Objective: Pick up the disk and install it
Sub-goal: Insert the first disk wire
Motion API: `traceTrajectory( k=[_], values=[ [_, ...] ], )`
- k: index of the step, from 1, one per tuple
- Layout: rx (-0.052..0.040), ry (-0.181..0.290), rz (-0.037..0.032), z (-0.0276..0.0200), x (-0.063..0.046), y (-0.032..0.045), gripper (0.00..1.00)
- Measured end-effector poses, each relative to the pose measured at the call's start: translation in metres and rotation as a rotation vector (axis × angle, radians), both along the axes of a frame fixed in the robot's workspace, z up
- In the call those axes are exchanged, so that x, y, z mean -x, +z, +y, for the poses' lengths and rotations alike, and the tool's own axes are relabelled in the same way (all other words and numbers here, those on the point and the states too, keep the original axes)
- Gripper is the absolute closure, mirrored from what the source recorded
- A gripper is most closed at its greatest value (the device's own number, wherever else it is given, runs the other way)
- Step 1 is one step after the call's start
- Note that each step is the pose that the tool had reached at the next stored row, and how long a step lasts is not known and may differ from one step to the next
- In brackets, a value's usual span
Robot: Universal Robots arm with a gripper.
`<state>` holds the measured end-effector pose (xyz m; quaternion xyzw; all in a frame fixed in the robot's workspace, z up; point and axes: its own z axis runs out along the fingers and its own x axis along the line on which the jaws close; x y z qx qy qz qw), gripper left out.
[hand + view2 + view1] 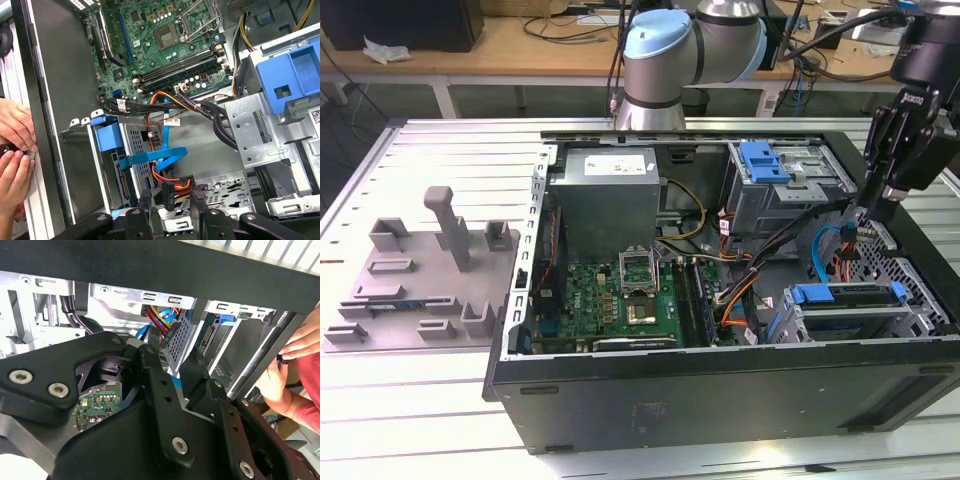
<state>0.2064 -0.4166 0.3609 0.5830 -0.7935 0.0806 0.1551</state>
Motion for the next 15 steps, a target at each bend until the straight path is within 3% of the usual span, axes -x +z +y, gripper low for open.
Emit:
traceTrajectory(
  k=[4, 10, 12, 14, 15],
  values=[
    [-0.0001, 0.000, -0.0039, 0.0000, 0.0011, -0.0034, 0.56],
    [0.0000, 0.000, -0.0040, -0.0003, 0.0012, -0.0059, 0.56],
    [0.0001, 0.000, -0.0040, -0.0003, 0.0012, -0.0066, 0.64],
    [0.0002, 0.000, -0.0041, -0.0003, 0.0012, -0.0071, 0.64],
    [0.0003, 0.000, -0.0041, -0.0003, 0.0012, -0.0074, 0.71]
  ],
)
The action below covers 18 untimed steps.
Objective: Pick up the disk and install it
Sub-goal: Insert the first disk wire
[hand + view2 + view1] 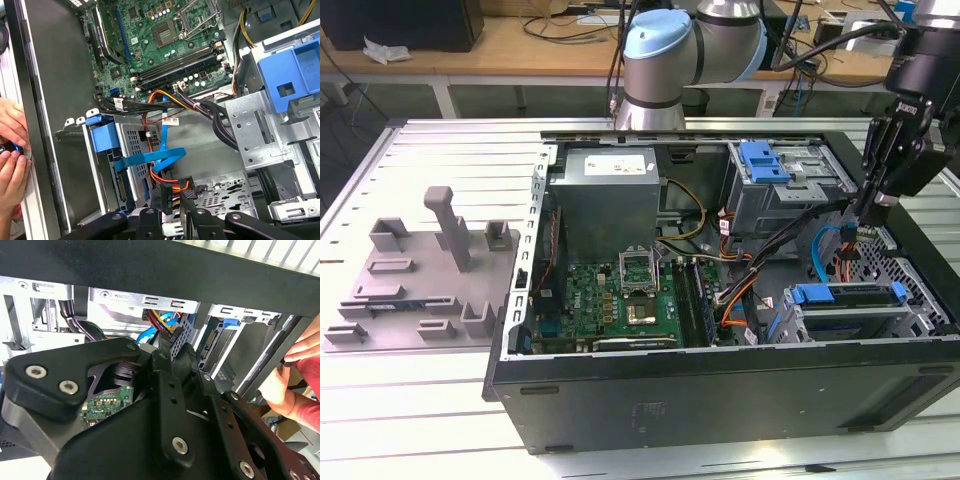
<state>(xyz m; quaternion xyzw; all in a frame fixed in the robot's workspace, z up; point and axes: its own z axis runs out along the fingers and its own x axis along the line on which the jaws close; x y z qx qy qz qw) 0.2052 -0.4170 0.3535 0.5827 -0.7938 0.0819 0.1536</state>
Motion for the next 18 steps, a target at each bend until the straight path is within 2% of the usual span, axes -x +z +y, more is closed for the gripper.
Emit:
traceTrajectory(
  k=[2, 4, 5, 7, 10, 12, 15, 18],
  values=[
    [0.0024, 0.000, 0.0001, 0.0000, 0.0001, -0.0005, 0.71],
    [0.0101, 0.000, 0.0002, 0.0000, 0.0001, -0.0007, 0.71],
    [0.0214, 0.000, 0.0021, 0.0000, 0.0000, -0.0009, 0.71],
    [0.0375, 0.000, 0.0049, 0.0002, 0.0001, -0.0013, 0.71],
    [0.0434, 0.000, 0.0049, 0.0028, 0.0000, -0.0027, 0.71],
    [0.0485, 0.000, 0.0049, 0.0062, 0.0000, -0.0039, 0.71],
    [0.0547, 0.000, 0.0050, 0.0081, 0.0000, -0.0061, 0.71],
    [0.0680, 0.000, 0.0060, 0.0097, 0.0000, -0.0102, 0.71]
  ],
)
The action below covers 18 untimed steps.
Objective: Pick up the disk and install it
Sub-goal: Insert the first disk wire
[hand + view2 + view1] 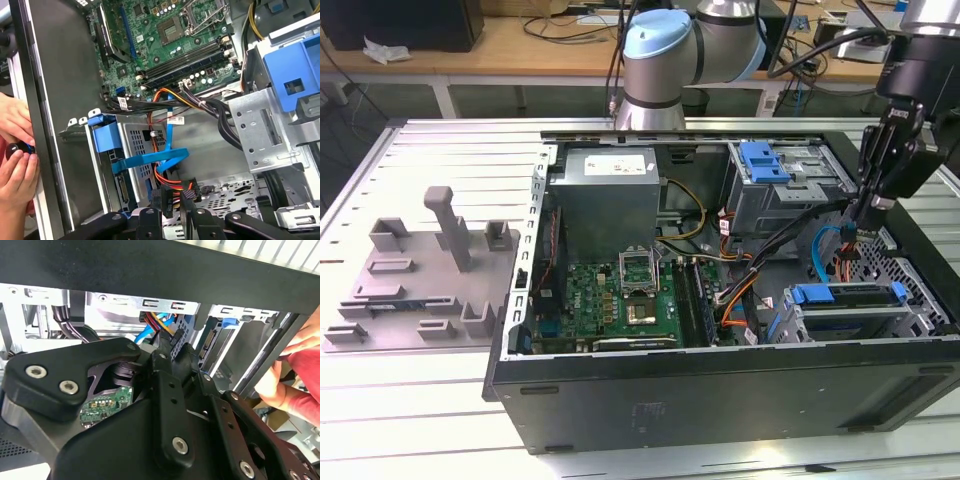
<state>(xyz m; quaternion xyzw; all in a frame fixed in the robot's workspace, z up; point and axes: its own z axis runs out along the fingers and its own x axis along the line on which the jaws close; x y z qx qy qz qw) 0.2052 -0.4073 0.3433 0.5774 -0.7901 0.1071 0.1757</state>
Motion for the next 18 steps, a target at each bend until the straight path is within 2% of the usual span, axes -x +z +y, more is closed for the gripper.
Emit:
traceTrajectory(
  k=[9, 18],
  values=[
    [0.0195, 0.001, 0.0033, 0.0002, 0.0000, -0.0053, 0.71],
    [0.0196, 0.009, 0.0033, 0.0002, 0.0023, -0.0063, 0.71]
  ],
)
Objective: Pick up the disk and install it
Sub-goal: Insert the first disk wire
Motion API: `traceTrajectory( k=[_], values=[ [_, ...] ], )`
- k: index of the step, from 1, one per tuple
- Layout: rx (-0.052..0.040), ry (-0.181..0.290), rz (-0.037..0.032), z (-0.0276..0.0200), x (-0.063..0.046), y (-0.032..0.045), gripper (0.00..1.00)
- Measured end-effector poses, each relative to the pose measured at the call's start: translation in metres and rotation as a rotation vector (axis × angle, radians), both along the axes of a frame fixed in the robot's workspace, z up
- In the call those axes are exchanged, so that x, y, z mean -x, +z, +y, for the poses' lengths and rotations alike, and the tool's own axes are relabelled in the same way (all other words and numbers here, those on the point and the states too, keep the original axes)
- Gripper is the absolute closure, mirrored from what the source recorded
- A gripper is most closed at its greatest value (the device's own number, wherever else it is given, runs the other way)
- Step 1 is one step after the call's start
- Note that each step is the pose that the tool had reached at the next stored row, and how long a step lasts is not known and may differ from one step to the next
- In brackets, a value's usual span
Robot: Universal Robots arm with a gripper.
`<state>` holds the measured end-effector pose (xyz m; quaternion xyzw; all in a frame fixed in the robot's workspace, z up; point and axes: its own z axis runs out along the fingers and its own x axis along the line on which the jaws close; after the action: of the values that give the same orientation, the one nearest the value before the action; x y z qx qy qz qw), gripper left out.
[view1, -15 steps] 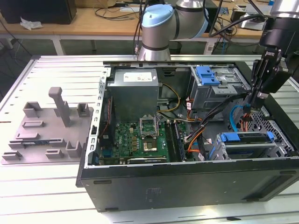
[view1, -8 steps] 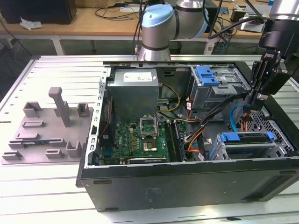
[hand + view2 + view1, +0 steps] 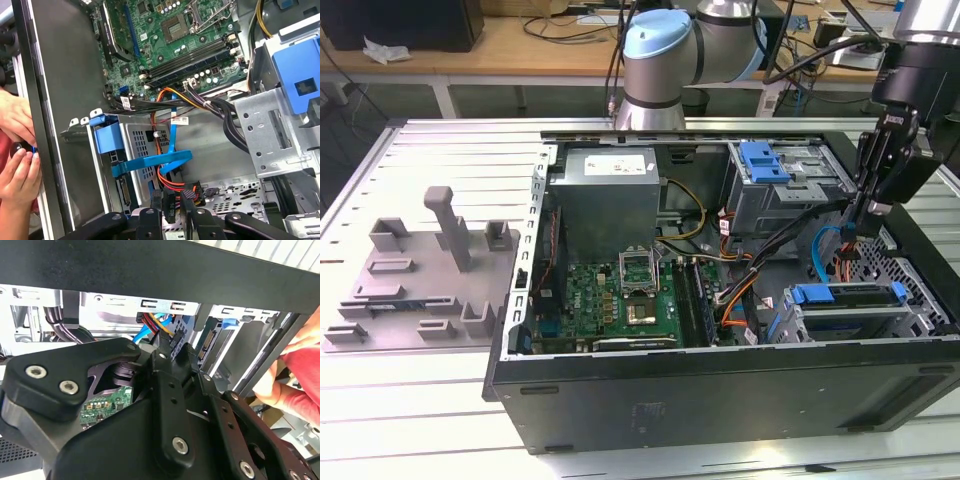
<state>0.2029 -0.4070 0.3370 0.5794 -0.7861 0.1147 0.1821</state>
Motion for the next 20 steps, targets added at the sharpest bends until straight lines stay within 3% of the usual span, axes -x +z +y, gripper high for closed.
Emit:
traceTrajectory(
  k=[4, 5, 11, 16, 20],
  values=[
    [0.0000, 0.007, 0.0000, 0.0000, 0.000, -0.0010, 0.73],
    [0.0000, 0.009, 0.0000, 0.0000, 0.000, -0.0011, 0.84],
    [-0.0001, 0.018, -0.0006, -0.0003, 0.003, -0.0015, 0.84],
    [-0.0023, 0.025, -0.0069, -0.0035, 0.010, -0.0015, 0.84],
    [-0.0137, 0.027, -0.0163, -0.0061, 0.010, -0.0009, 0.84]
  ],
)
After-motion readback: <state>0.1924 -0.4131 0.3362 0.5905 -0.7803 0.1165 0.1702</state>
